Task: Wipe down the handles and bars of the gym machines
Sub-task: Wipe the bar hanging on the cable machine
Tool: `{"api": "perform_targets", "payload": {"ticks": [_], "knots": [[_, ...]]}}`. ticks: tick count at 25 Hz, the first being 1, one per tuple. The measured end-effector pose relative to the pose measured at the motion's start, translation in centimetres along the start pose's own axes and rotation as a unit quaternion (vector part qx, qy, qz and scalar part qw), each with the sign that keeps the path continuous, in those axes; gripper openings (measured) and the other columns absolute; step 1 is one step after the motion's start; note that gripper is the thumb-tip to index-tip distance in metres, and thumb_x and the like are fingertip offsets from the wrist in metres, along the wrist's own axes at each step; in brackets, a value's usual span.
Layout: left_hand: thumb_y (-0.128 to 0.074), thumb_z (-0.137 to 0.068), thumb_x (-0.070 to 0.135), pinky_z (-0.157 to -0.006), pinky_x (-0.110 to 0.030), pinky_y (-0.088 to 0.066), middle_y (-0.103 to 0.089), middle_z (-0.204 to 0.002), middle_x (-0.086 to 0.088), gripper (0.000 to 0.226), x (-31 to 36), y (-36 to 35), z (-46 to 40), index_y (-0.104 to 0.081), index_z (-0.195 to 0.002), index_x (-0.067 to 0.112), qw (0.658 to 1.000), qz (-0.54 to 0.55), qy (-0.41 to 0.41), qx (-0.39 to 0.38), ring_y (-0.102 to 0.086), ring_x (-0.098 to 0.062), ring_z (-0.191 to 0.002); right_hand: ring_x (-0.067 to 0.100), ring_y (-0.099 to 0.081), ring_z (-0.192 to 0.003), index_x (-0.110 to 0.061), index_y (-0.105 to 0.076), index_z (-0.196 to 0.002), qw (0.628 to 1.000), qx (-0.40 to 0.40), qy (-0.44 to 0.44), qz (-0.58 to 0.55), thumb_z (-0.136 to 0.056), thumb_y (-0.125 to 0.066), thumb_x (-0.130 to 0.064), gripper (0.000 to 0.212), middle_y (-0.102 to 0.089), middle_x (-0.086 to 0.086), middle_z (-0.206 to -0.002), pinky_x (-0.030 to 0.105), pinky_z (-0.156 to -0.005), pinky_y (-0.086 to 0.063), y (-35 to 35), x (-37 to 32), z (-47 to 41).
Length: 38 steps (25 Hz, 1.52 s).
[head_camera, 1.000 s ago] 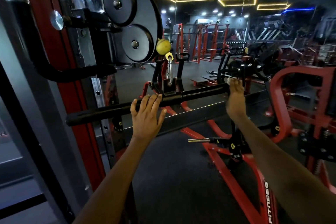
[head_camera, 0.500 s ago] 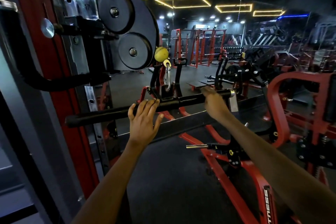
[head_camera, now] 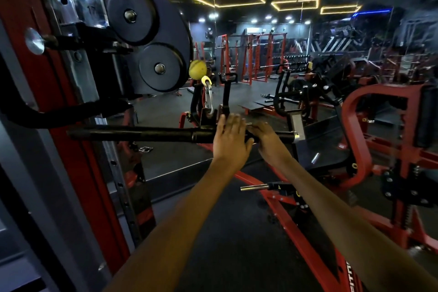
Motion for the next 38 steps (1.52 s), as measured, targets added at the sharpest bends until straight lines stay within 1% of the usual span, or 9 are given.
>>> {"api": "perform_targets", "payload": {"ticks": [3, 8, 14, 18, 23, 28, 31, 34, 38], "knots": [[-0.031, -0.099, 0.054, -0.120, -0.044, 0.002, -0.039, -0.149, -0.014, 0.067, -1.1, -1.6, -0.2, -0.032, -0.145, 0.006, 0.997, -0.046, 0.026, -0.051, -0.028, -0.027, -0.142, 0.039, -0.052, -0.113, 0.001, -0.058, -0.121, 0.999, 0.037, -0.037, -0.008, -0.067, -0.051, 0.022, 0.058, -0.057, 0.021, -0.120, 0.047, -0.098, -0.045, 0.2, 0.3, 1.4], [-0.026, -0.097, 0.060, -0.119, -0.043, -0.011, -0.048, -0.140, -0.009, 0.067, -0.8, -2.2, 0.5, -0.040, -0.140, 0.011, 0.999, -0.033, 0.015, -0.018, -0.036, -0.027, -0.135, 0.037, -0.045, -0.124, -0.001, -0.041, -0.137, 0.951, 0.128, -0.280, -0.017, -0.076, -0.048, 0.017, 0.064, -0.044, 0.021, -0.136, 0.045, -0.103, -0.040, 0.0, 3.9, 4.1], [-0.008, -0.095, 0.063, -0.118, -0.041, -0.010, -0.041, -0.147, -0.009, 0.077, -0.7, -3.1, 1.5, -0.036, -0.144, 0.011, 0.996, -0.060, 0.059, -0.024, -0.028, -0.027, -0.140, 0.031, -0.026, -0.139, 0.002, -0.040, -0.138, 0.995, 0.094, -0.023, -0.024, -0.079, -0.031, 0.007, 0.059, -0.037, 0.022, -0.144, 0.042, -0.113, -0.028, -2.5, 2.4, 4.3], [-0.002, -0.091, 0.062, -0.120, -0.040, -0.007, -0.034, -0.152, -0.010, 0.082, 0.0, -3.5, 1.7, -0.029, -0.148, 0.010, 0.993, -0.074, 0.083, -0.039, -0.020, -0.026, -0.144, 0.032, -0.034, -0.136, -0.003, -0.044, -0.137, 0.954, 0.109, -0.248, -0.129, -0.084, -0.047, 0.015, 0.057, -0.037, 0.017, -0.145, 0.041, -0.112, -0.032, -3.3, 6.3, 5.5], [-0.007, -0.094, 0.062, -0.120, -0.039, 0.000, -0.033, -0.153, -0.013, 0.081, 0.4, -3.6, 2.2, -0.028, -0.149, 0.005, 0.989, -0.097, 0.104, -0.039, -0.018, -0.027, -0.146, 0.028, -0.030, -0.138, 0.000, -0.036, -0.141, 0.978, 0.105, -0.026, -0.176, -0.083, -0.049, 0.017, 0.062, -0.037, 0.019, -0.146, 0.039, -0.113, -0.025, -4.4, 1.8, 5.4], [0.002, -0.091, 0.062, -0.120, -0.040, -0.002, -0.036, -0.151, -0.014, 0.087, 0.6, -3.7, 2.2, -0.032, -0.147, 0.005, 0.985, -0.117, 0.118, -0.050, -0.021, -0.028, -0.145, 0.028, -0.048, -0.126, -0.003, -0.048, -0.134, 0.959, 0.108, -0.137, -0.222, -0.083, -0.054, 0.011, 0.053, -0.052, 0.016, -0.133, 0.042, -0.104, -0.042, -4.6, 4.8, 5.9], [-0.004, -0.093, 0.061, -0.119, -0.041, -0.007, -0.043, -0.146, -0.016, 0.085, 0.6, -4.0, 2.2, -0.039, -0.143, 0.003, 0.983, -0.123, 0.127, -0.049, -0.029, -0.030, -0.141, 0.025, -0.048, -0.125, -0.004, -0.047, -0.133, 0.955, 0.090, -0.094, -0.267, -0.086, -0.052, 0.007, 0.049, -0.048, 0.016, -0.134, 0.034, -0.103, -0.043, -4.2, -0.3, 3.8], [-0.010, -0.094, 0.061, -0.118, -0.041, -0.012, -0.049, -0.140, -0.017, 0.081, 0.4, -3.8, 2.4, -0.045, -0.138, 0.003, 0.983, -0.129, 0.128, -0.036, -0.035, -0.031, -0.137, 0.021, -0.033, -0.138, -0.013, -0.040, -0.142, 0.967, 0.083, 0.030, -0.240, -0.094, -0.042, -0.002, 0.050, -0.037, 0.008, -0.147, 0.039, -0.112, -0.033, -5.6, -0.8, 4.6], [0.004, -0.091, 0.063, -0.119, -0.040, -0.010, -0.046, -0.143, -0.014, 0.091, 0.7, -3.3, 2.4, -0.044, -0.140, 0.004, 0.984, -0.116, 0.131, -0.042, -0.032, -0.029, -0.139, 0.019, -0.020, -0.143, -0.010, -0.026, -0.146, 0.977, 0.110, -0.069, -0.170, -0.084, -0.044, 0.018, 0.070, -0.025, 0.004, -0.153, 0.034, -0.119, -0.015, -7.5, 5.1, 7.3]]}}
Point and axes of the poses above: each hand's wrist, its own z-axis away from the middle knuckle, its own y-axis out of the back of the hand, x = y × z, the point moved 2 cm from there along -z, towards the middle knuckle
